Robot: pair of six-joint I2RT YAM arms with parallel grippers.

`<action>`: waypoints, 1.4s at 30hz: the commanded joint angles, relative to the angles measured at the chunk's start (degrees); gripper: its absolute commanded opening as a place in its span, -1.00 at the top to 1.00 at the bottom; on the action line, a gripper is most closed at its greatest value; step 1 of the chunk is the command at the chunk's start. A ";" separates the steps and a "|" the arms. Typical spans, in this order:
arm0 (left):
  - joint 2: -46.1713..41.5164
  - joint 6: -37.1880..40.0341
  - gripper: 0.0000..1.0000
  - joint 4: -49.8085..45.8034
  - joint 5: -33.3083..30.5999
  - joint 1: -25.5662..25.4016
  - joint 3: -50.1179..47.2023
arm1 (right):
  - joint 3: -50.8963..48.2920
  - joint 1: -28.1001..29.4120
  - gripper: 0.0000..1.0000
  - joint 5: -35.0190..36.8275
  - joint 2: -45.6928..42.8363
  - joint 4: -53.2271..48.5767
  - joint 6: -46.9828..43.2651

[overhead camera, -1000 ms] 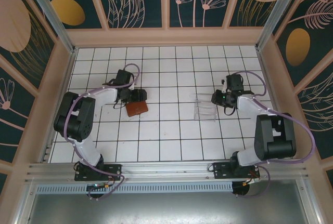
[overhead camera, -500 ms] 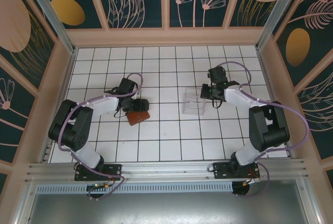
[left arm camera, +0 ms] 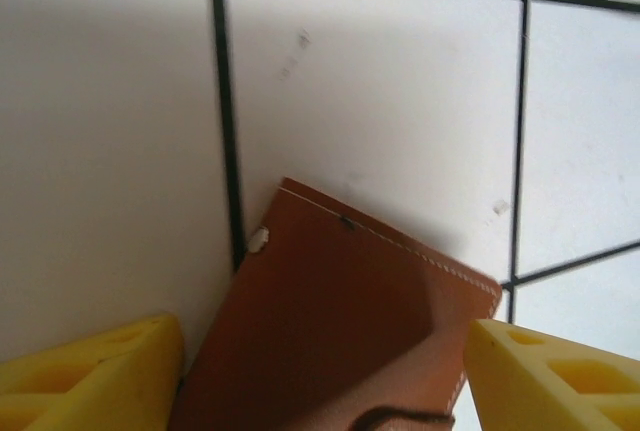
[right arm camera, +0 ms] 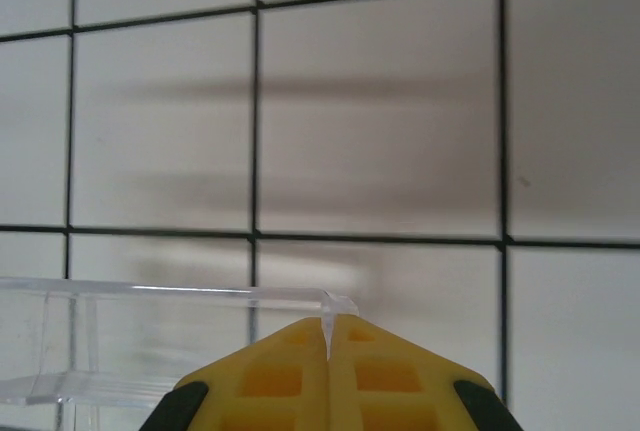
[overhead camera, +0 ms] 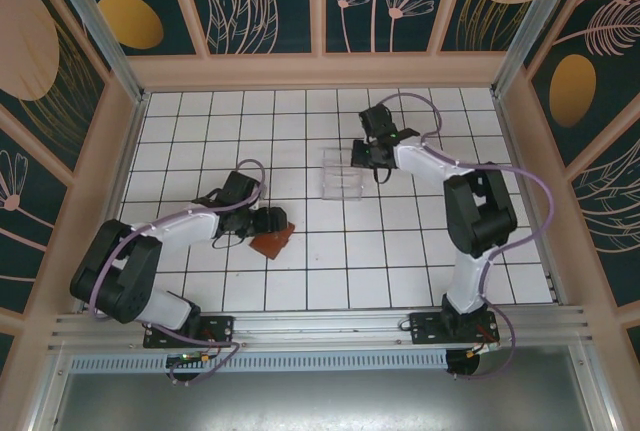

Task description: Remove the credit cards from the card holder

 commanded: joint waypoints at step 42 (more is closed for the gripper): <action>0.76 -13.57 -0.38 2.97 -2.35 -16.57 5.68 | -7.61 3.91 0.25 -11.85 -16.21 0.05 -18.50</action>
